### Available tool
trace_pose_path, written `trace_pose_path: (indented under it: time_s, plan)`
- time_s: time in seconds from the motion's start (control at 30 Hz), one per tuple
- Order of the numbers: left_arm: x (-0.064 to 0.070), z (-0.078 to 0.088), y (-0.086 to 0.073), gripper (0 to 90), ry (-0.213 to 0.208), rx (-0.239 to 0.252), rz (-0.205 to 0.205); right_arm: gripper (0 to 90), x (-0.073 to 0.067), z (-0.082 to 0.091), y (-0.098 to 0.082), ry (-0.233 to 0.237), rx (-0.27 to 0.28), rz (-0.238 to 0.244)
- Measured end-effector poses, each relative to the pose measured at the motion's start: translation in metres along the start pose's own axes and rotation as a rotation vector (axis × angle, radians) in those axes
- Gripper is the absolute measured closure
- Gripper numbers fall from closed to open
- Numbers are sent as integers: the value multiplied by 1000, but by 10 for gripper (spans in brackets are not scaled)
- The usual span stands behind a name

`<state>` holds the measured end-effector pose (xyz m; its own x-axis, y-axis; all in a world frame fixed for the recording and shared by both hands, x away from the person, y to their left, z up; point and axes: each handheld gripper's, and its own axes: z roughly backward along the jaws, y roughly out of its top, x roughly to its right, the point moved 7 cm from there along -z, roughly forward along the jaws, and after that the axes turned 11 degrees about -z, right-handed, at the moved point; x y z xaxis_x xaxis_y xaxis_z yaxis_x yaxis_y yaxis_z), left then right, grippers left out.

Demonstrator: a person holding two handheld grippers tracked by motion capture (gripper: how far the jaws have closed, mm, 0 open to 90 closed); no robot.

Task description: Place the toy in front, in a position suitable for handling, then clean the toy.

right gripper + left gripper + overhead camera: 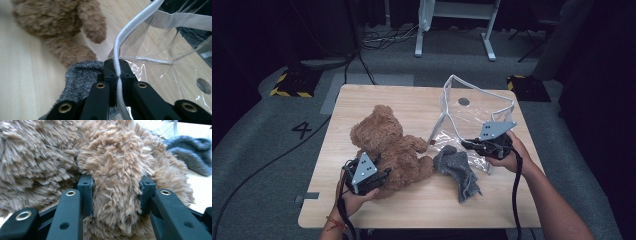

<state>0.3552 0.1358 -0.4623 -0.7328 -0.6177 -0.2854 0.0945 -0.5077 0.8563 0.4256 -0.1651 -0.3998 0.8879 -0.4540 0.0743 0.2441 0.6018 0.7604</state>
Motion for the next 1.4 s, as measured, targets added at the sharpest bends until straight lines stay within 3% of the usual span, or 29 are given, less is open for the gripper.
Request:
trace_pose_path:
  time_s: [0.27,0.33,0.53,0.6,0.73,0.8,0.87,0.93,1.0,1.07,1.13,1.23,1.3,1.4]
  plan:
    - [-1,0,-2,587,-1,-3,1,860,-21,10,-6,43,7,49]
    - [-1,0,-2,587,-4,-3,8,712,-20,15,-5,46,54,22]
    - [2,-2,-1,584,-12,-7,-6,522,-3,49,1,-39,164,-58]
    - [3,-2,-1,583,-17,-11,-14,453,4,58,1,-84,179,-82]
    - [5,-3,-1,577,-23,-10,-20,341,28,76,-3,-252,199,-160]
    - [7,-4,-1,576,-29,-13,-26,310,41,80,-8,-352,187,-187]
    - [8,-5,0,572,-31,-15,-31,290,53,83,-16,-417,178,-260]
    - [8,-6,1,571,-35,-16,-35,268,63,84,-23,-462,156,-293]
    - [8,-7,1,569,-36,-14,-36,222,70,81,-32,-469,119,-353]
    - [8,-7,1,568,-36,-16,-36,223,74,76,-38,-416,108,-422]
    - [8,-8,1,567,-38,-16,-29,213,76,71,-41,-391,94,-467]
    - [8,-9,1,566,-44,-16,-27,223,70,68,-35,-351,92,-483]
    - [8,-10,1,565,-48,-16,-24,223,66,64,-29,-343,81,-466]
    - [9,-10,1,563,-48,-15,-27,220,68,53,-29,-375,12,-469]
